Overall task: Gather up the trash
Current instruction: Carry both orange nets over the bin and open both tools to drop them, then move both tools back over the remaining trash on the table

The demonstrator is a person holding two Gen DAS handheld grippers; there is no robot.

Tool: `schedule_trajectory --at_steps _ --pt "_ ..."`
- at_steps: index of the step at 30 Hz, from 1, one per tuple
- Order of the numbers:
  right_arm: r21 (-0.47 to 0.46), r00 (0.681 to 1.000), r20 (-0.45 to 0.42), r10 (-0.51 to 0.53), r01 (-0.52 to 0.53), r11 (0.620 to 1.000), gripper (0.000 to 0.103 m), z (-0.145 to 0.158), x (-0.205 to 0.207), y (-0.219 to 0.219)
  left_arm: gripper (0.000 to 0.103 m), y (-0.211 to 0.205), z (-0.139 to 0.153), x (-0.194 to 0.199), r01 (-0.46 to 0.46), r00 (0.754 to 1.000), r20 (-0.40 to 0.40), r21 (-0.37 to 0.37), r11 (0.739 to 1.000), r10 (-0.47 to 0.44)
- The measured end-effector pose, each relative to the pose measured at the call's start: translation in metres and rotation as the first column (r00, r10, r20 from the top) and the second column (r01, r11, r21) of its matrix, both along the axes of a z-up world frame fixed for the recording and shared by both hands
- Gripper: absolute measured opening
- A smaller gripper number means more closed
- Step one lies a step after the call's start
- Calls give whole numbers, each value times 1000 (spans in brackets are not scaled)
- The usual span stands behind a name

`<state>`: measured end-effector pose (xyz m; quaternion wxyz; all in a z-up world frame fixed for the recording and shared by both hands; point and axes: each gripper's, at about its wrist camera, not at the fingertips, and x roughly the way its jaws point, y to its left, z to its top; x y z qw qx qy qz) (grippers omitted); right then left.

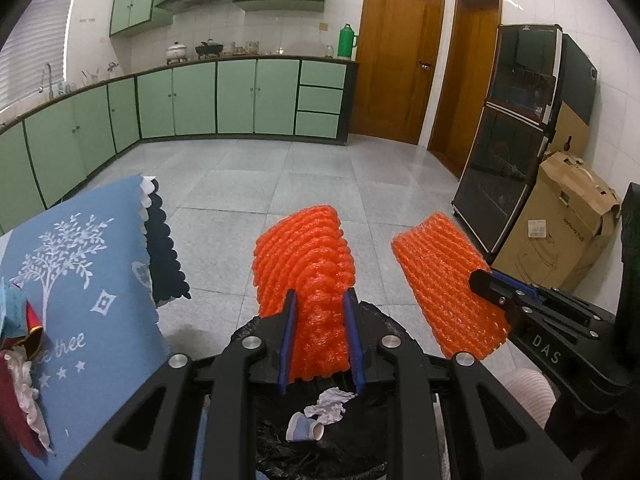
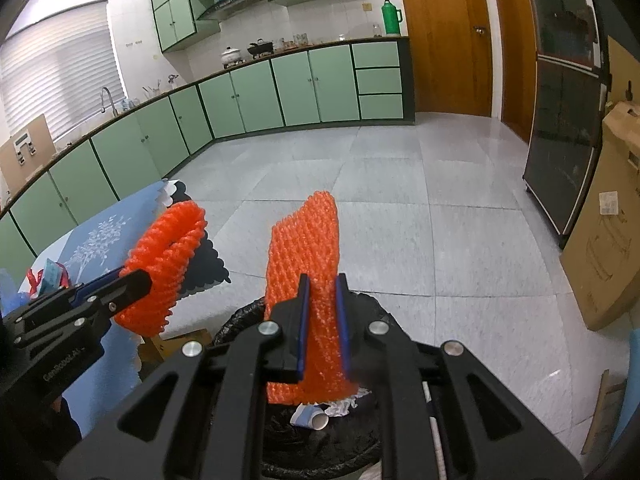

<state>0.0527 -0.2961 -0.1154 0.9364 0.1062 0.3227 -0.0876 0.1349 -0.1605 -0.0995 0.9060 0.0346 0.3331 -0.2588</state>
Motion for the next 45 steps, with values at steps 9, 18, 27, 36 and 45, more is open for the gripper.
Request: schedule_trajectory --at_steps 9,18,27,36,45 --pt "-1 999 2 -33 33 999 52 2 3 1 44 8 7 3 -35 999 -1 -17 999 35" --pt "-15 998 53 -33 34 999 91 20 -2 16 73 49 27 -2 -141 989 54 -10 990 141" --pt "-18 992 93 86 -84 996 93 40 5 66 80 128 53 -20 -304 943 135 -9 953 303" --pt "-25 962 134 239 -238 971 93 45 14 148 80 222 53 -53 -508 849 185 24 861 495" --pt "-43 915 126 384 -381 923 93 40 20 231 80 303 36 -80 -660 743 189 56 749 642"
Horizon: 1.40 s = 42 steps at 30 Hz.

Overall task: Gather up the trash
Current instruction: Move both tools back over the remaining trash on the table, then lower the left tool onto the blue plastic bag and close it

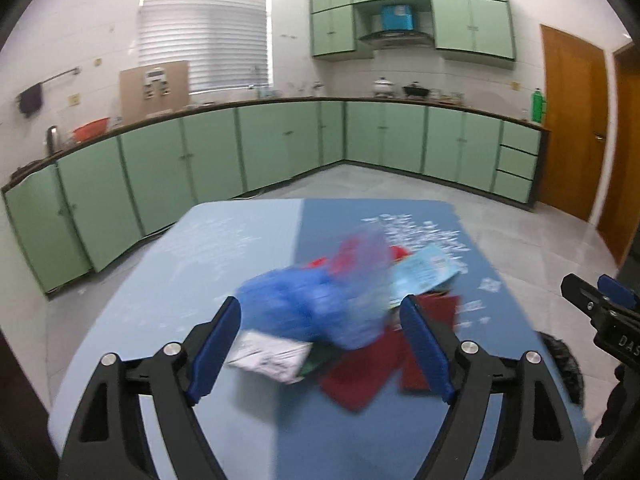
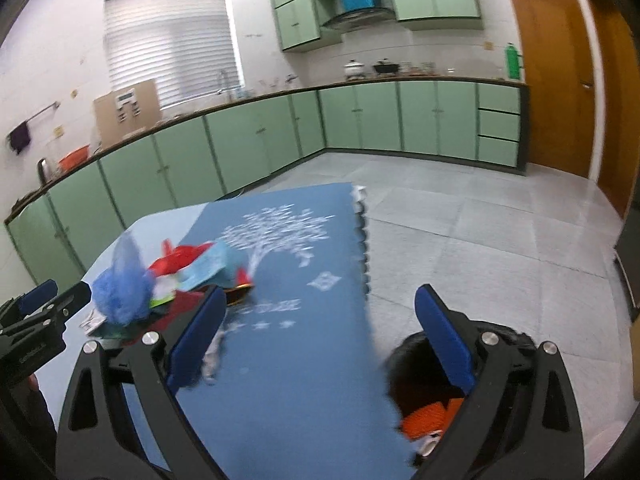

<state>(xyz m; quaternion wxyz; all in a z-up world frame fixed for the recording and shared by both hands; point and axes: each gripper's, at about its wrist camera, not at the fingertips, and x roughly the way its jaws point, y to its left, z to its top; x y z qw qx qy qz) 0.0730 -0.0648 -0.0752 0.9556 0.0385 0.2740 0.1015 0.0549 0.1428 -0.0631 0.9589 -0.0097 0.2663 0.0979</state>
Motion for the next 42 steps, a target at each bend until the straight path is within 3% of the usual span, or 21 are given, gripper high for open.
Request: schedule_trajectory --at_steps 8,11,22,23,27,42 --pt "-31 995 -27 92 -93 995 92 -13 0 56 82 40 -23 -4 -42 998 -49 -14 999 41" --pt "-42 994 -38 104 -105 994 85 -17 2 67 84 45 -31 -2 -35 997 -63 -33 999 33" --pt "-55 993 -65 94 -97 994 84 -22 9 75 85 50 -45 14 -6 994 -105 -91 996 -4" --pt "-56 993 -66 95 -99 994 84 -22 9 74 84 51 -46 14 -6 994 -107 -95 995 -4" --pt "-64 992 -74 105 -110 992 84 -24 10 76 58 50 -47 14 12 994 -105 -115 993 -24" --pt "-77 983 -91 157 -164 984 81 -26 14 99 57 52 -34 -12 -20 999 -42 -95 995 16"
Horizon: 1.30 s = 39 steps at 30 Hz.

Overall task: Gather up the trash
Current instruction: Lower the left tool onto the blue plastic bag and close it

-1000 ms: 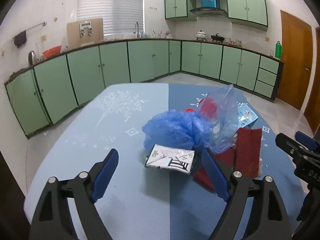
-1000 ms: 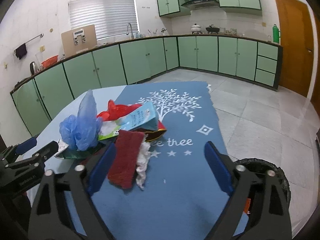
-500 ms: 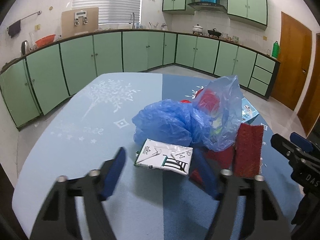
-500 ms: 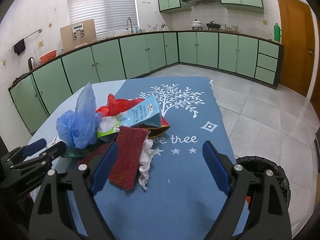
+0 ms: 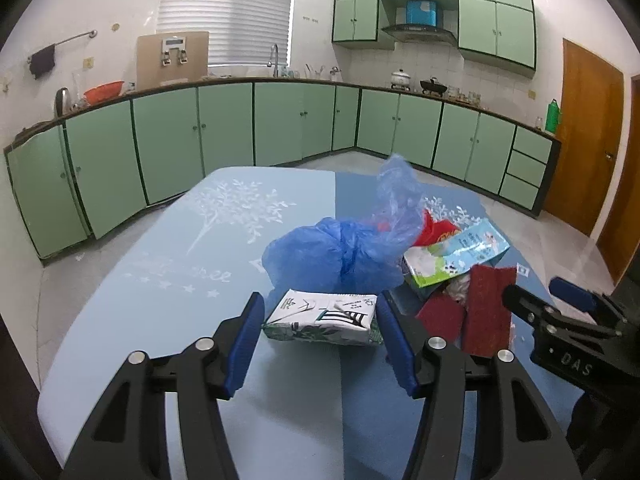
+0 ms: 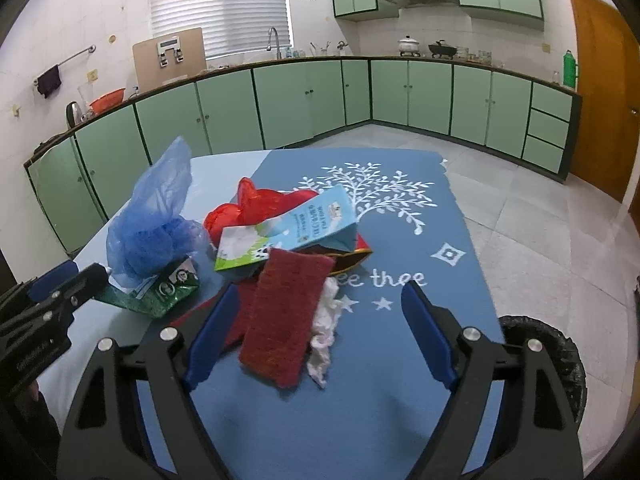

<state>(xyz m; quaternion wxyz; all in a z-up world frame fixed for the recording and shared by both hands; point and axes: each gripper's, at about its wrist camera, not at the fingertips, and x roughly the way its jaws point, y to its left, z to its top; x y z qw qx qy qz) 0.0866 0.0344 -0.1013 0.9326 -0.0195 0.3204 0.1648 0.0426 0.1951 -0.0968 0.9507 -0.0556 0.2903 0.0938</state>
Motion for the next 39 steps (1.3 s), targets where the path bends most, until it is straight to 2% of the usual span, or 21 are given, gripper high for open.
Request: schedule_trajectory --at_steps 8,10,11,21,25,32,33,35,37,39 --pt "-7 1000 -1 7 -7 1000 80 1 3 4 58 2 -4 4 21 999 -46 -21 1000 -22" --pt "-7 1000 -4 0 0 1000 80 2 4 1 68 7 -1 3 17 999 -49 -53 998 -20" --pt "-9 1000 -5 -3 3 1000 80 1 4 1 70 8 2 1 7 999 -42 -54 999 -9" --pt "-7 1000 15 -20 20 1000 80 9 14 -5 80 -4 25 21 43 999 2 -60 997 -43" --pt "-4 999 17 -38 38 999 80 11 20 -11 81 -14 26 37 60 998 -9 -35 998 -60" --pt "-17 999 4 -47 47 999 80 7 28 -15 81 -19 14 59 50 996 -71 -43 998 -53" --pt "-16 999 3 -48 48 999 79 7 29 -15 79 -19 12 61 46 996 -77 -39 998 -49" --pt "-16 999 1 -48 48 999 79 7 31 -16 64 -16 9 63 36 996 -83 -43 998 -40" --pt "-16 999 -4 -47 47 999 77 6 32 -16 34 -10 4 66 28 995 -98 -66 997 -35" --pt "-17 999 -14 -41 40 999 75 3 33 -14 25 -2 -1 64 12 995 -99 -94 996 -22"
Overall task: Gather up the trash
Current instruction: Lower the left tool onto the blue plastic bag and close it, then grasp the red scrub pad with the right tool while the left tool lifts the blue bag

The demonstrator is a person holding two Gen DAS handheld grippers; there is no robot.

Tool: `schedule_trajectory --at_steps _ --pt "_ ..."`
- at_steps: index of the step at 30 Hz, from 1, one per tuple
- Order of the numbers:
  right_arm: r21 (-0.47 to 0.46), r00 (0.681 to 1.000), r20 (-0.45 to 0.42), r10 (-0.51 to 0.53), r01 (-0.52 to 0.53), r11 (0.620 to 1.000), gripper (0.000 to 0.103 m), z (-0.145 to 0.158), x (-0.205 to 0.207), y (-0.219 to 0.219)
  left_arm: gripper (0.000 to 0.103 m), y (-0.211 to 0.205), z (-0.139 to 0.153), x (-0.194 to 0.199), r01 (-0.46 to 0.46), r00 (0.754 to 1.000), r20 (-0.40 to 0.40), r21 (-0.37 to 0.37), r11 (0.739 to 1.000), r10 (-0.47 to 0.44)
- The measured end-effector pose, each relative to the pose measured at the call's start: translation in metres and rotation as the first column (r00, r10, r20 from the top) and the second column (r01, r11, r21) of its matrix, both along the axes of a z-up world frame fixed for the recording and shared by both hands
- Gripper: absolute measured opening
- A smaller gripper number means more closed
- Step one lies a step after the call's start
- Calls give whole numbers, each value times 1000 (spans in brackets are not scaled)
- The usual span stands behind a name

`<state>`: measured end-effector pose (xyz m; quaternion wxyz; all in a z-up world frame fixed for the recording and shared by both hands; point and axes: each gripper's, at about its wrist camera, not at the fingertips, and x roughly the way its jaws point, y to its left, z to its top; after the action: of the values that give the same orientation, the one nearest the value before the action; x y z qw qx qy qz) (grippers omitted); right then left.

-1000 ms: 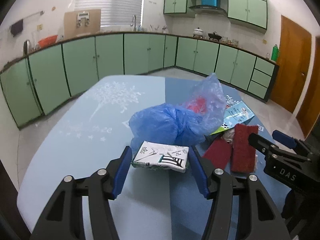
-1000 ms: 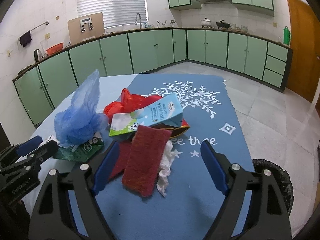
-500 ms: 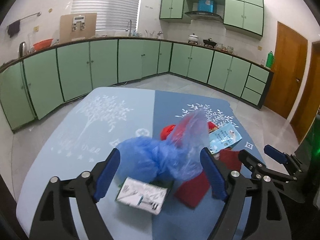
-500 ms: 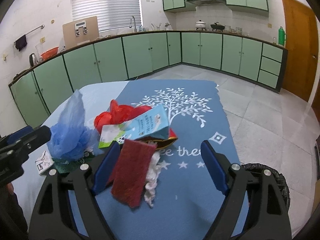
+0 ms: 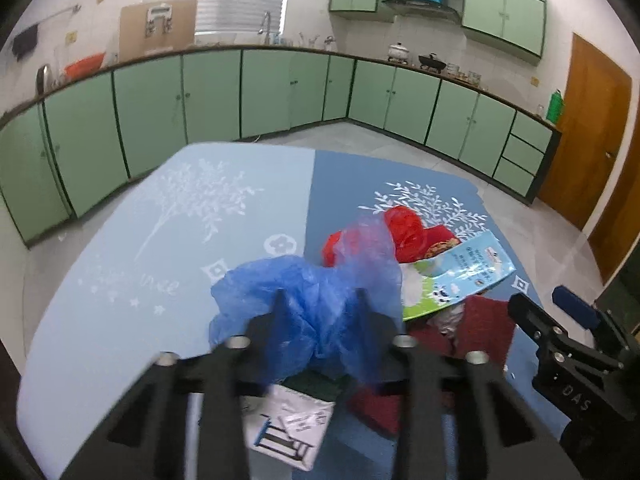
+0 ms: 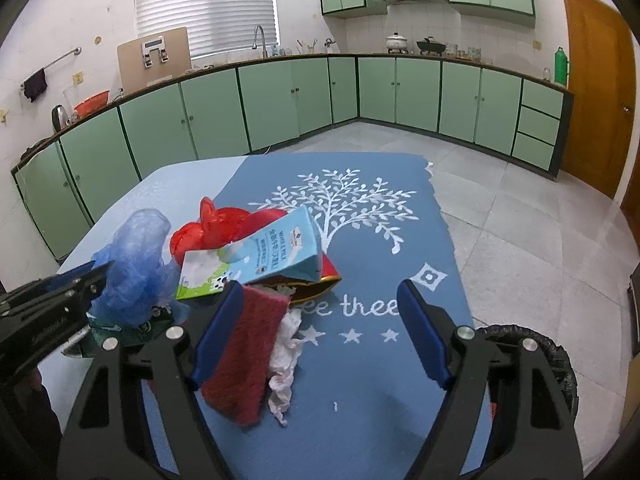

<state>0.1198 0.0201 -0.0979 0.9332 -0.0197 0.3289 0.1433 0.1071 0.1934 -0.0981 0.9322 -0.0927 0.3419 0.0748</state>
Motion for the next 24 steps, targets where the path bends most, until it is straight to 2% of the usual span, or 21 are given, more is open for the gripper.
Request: schedule_trajectory --at_steps 4,11,13,15,24 --pt "-3 999 -25 21 -21 1000 71 -6 0 8 12 8 -2 -7 -11 1000 14 5 1000 11" --pt "-14 998 -42 55 -55 998 68 -12 -3 29 10 18 -2 -13 -19 1000 19 -9 1000 19" --pt "-24 997 -49 62 -64 998 60 -13 -1 33 10 20 -2 -13 -20 1000 21 -12 1000 20" --pt "-21 994 -73 81 -83 996 43 -15 3 35 10 21 -2 -14 -21 1000 22 -18 1000 22" --pt "44 992 -38 123 -121 992 42 5 -8 25 9 19 8 -20 -16 998 57 -21 1000 17"
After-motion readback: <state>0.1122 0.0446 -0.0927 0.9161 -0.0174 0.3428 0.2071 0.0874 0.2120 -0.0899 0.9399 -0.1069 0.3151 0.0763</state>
